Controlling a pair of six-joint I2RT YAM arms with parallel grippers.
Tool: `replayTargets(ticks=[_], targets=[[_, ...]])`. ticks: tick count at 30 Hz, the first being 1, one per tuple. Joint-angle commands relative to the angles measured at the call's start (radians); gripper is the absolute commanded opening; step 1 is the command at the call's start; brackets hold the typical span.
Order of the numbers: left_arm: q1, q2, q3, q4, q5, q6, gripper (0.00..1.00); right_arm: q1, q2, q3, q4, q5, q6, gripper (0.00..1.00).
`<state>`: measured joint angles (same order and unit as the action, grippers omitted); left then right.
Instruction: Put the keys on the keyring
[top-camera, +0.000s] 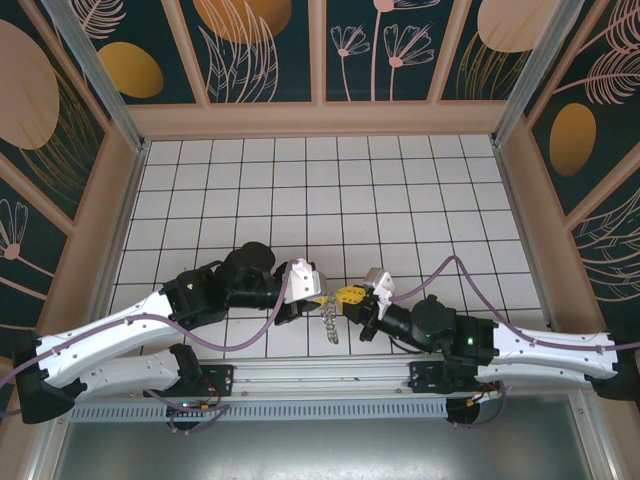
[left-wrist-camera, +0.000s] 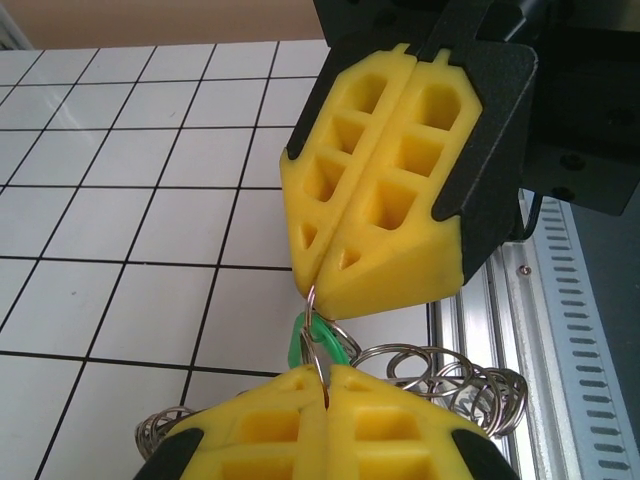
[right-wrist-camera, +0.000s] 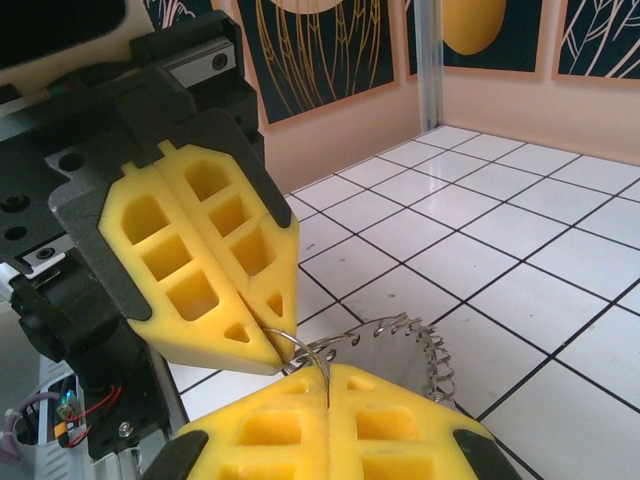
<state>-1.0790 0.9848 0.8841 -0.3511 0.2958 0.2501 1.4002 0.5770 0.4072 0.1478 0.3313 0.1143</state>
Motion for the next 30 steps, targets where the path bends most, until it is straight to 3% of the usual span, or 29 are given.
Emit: replayTargets(ticks=[1, 30], targets=[[-0.004, -0.026, 0.001, 0.014, 0.039, -0.003, 0.0, -0.03, -0.002, 0.025, -0.046, 0.08, 0.029, 0.0], [-0.005, -0.02, 0.008, 0.003, 0.059, 0.006, 0.0, -0.089, 0.06, 0.073, -0.066, 0.046, 0.053, 0.0]])
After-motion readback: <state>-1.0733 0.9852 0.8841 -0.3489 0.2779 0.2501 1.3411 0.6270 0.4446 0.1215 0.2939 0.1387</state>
